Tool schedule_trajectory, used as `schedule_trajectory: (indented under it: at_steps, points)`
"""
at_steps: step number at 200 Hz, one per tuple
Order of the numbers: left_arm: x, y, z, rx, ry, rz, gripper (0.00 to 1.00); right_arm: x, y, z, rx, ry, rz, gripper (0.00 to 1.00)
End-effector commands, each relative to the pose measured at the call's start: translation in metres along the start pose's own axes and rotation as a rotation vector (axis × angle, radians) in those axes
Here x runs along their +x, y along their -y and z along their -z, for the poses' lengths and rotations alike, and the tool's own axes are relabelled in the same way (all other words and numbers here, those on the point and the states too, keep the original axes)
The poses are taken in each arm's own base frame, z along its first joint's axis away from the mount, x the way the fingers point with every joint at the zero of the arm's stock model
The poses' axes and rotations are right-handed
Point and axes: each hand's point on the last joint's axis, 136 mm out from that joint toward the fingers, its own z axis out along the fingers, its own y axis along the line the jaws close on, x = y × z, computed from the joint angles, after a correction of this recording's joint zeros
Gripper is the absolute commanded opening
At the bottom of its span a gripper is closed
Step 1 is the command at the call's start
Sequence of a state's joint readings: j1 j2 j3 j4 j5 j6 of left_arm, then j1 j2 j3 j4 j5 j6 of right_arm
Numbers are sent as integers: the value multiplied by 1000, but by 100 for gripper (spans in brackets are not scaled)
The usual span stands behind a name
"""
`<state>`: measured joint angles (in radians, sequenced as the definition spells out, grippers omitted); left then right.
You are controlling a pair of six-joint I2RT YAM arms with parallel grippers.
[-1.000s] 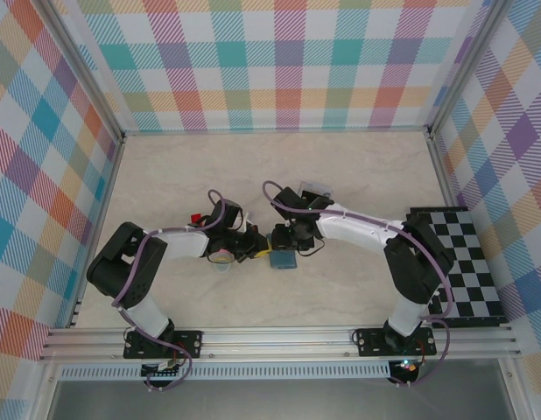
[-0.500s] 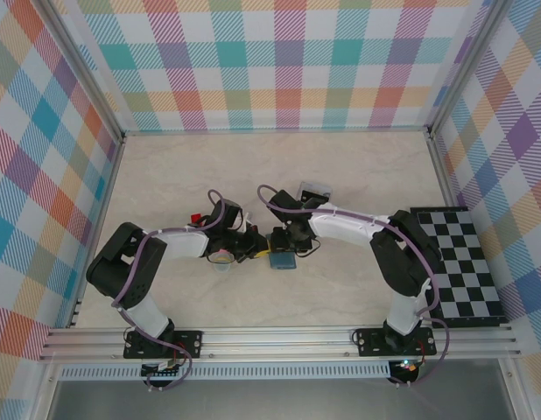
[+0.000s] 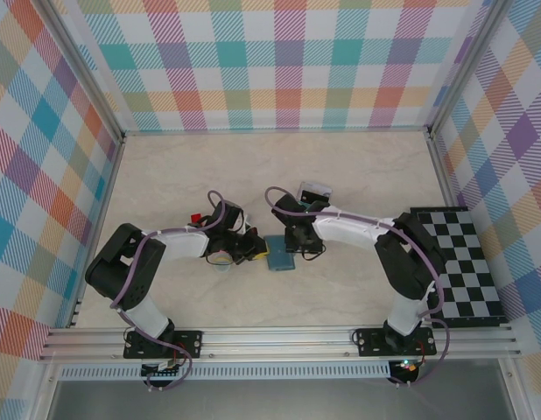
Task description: Take the credit cards out of the card holder
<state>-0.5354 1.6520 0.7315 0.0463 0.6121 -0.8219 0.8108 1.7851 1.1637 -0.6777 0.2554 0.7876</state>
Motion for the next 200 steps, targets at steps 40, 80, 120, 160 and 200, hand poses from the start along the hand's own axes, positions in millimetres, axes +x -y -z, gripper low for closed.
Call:
schedule_trajectory:
  at_steps: [40, 80, 120, 160, 200]
  points:
    - [2, -9, 2, -52, -6, 25, 0, 1, -15, 3, -80, -27, 47, 42]
    - [2, -9, 8, -90, -3, 43, 15, 1, -32, 2, -152, -53, 80, 36]
    - [-3, 2, 26, -118, 46, 14, 33, 2, -33, 2, -152, -61, 89, 24]
    - [-9, 12, 52, -170, 119, 0, 45, -2, -32, 22, -164, -42, 103, 3]
    - [-22, 13, 98, -277, 277, -38, 72, -13, -39, 72, -259, 35, 156, 1]
